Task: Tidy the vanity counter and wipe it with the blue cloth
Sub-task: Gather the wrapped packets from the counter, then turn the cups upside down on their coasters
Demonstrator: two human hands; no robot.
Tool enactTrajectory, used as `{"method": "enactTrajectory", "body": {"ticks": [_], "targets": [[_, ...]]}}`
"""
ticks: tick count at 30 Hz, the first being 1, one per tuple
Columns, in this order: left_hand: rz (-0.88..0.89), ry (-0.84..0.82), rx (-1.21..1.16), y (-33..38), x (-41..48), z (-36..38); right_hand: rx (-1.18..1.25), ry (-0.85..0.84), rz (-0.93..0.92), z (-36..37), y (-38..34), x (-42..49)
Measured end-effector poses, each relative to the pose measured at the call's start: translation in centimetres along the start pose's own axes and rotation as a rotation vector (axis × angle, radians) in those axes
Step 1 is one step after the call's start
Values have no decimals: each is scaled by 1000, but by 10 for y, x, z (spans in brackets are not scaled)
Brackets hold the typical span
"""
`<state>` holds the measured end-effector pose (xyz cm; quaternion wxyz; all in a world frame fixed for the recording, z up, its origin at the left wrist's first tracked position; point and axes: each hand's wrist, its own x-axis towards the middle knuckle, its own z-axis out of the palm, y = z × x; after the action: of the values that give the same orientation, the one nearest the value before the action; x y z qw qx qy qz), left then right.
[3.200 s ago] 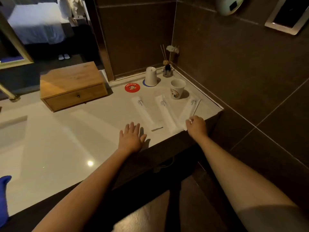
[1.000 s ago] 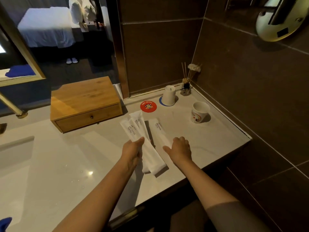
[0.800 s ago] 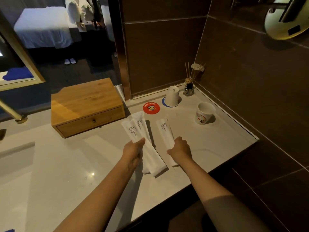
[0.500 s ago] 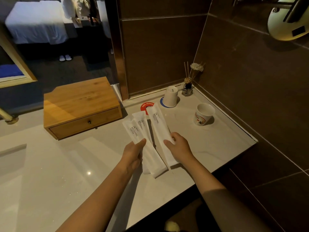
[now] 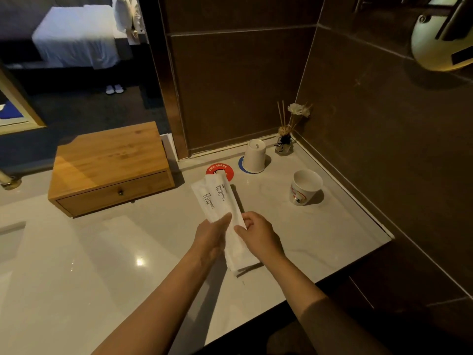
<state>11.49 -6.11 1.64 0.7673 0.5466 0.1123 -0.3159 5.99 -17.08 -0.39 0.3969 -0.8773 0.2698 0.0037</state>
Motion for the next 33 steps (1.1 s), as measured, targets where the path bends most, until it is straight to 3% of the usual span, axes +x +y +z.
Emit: {"method": "enactTrajectory", "body": {"ticks": [4, 8, 11, 20, 25, 33], "targets": [[-51, 80, -18, 2, 9, 14, 107, 34, 116, -23, 18, 9], [-52, 87, -38, 5, 18, 22, 141, 407, 234, -60, 51, 21], [-51, 98, -62, 6, 22, 31, 121, 512, 275, -78, 68, 39], [-49, 135, -115, 5, 28, 46, 369, 445, 89, -90, 88, 79], [-11, 148, -123, 7, 30, 49, 365, 410, 33, -92, 95, 83], [52, 184, -125, 14, 26, 41, 247, 145, -41, -90, 58, 91]]}}
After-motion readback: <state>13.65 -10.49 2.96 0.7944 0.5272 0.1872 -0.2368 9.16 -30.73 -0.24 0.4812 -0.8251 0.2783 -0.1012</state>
